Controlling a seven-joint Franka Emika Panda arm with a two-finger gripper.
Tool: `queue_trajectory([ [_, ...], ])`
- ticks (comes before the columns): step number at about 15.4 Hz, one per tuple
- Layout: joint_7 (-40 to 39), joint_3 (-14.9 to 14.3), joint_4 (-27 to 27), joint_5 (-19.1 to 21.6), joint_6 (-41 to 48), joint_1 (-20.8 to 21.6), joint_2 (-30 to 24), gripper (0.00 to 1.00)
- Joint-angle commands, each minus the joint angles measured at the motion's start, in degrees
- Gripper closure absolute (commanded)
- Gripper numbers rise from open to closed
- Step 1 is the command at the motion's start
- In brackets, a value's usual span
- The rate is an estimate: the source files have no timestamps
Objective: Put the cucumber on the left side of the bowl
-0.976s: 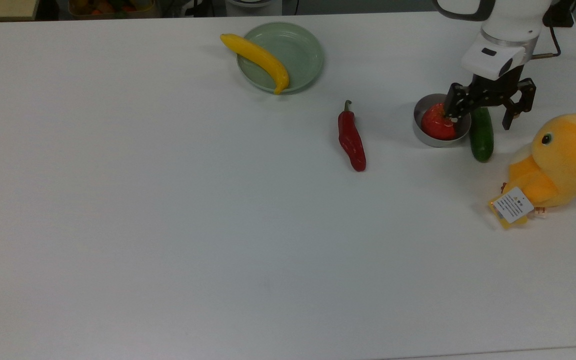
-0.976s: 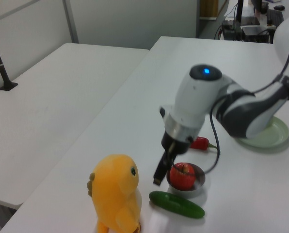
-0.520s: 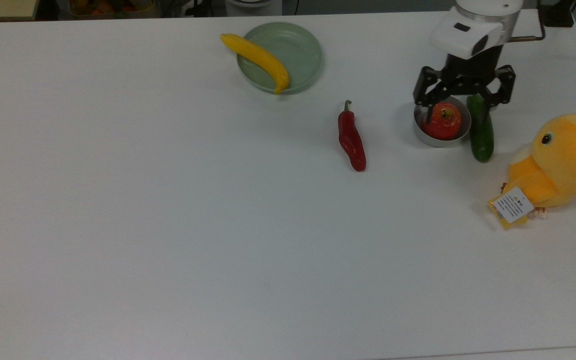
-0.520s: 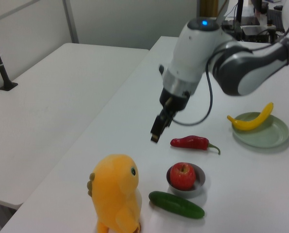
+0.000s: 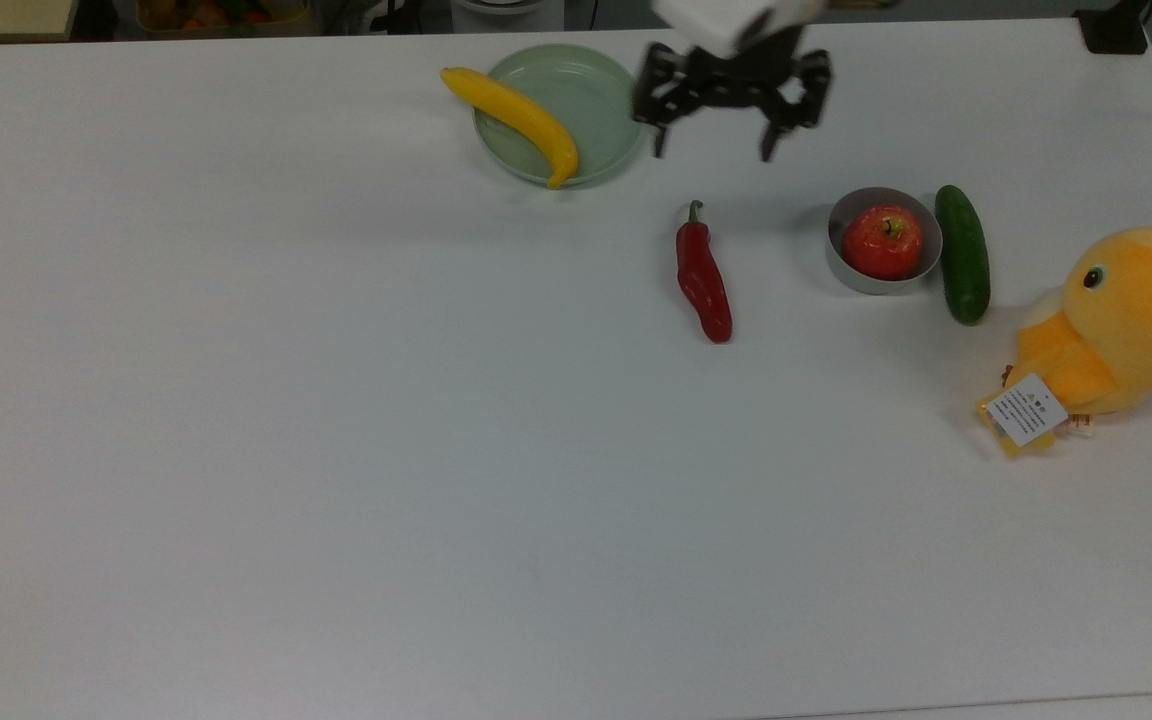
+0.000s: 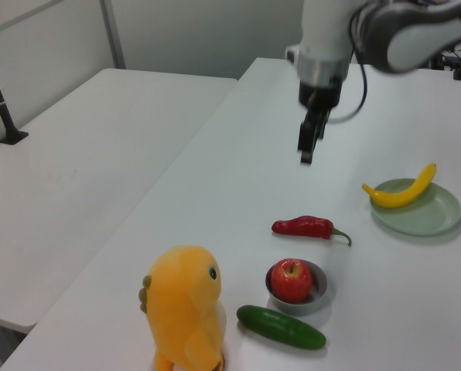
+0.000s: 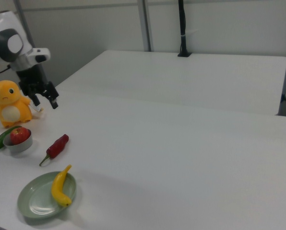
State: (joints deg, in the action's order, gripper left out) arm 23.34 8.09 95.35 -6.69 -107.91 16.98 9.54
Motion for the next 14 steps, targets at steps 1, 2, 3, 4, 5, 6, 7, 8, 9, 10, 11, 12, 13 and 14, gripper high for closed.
queue_trajectory([
  [1,-3.65,-5.53,4.39,3.43,3.23,-3.25,-5.31,0.0],
  [2,-3.74,-6.15,5.36,4.48,2.8,-5.71,-6.1,0.0],
  [3,-4.0,-6.24,5.89,5.19,2.8,-7.12,-6.46,0.0],
  [4,-4.17,-6.59,6.59,5.28,2.45,-7.83,-6.89,0.0],
  [5,-5.74,-7.9,7.82,5.37,1.57,-8.01,-7.68,0.0],
  [6,-7.15,-8.0,8.35,5.54,0.61,-8.71,-7.69,0.0],
  [7,-7.86,-7.83,8.44,6.15,0.16,-10.03,-7.69,0.0],
  [8,-7.95,-7.74,8.36,6.51,0.16,-10.39,-7.95,0.0],
  [9,-8.13,-7.82,8.36,6.77,0.07,-10.39,-8.13,0.0],
  [10,-8.57,-8.0,8.36,6.78,-0.02,-10.3,-8.04,0.0],
  [11,-8.57,-8.44,8.1,7.3,0.07,-10.21,-8.04,0.0],
  [12,-8.66,-8.53,8.18,7.39,0.16,-10.39,-8.3,0.0],
  [13,-8.83,-8.53,8.18,7.48,0.25,-10.3,-8.31,0.0],
  [14,-8.83,-8.62,8.09,7.48,0.33,-10.21,-8.31,0.0],
])
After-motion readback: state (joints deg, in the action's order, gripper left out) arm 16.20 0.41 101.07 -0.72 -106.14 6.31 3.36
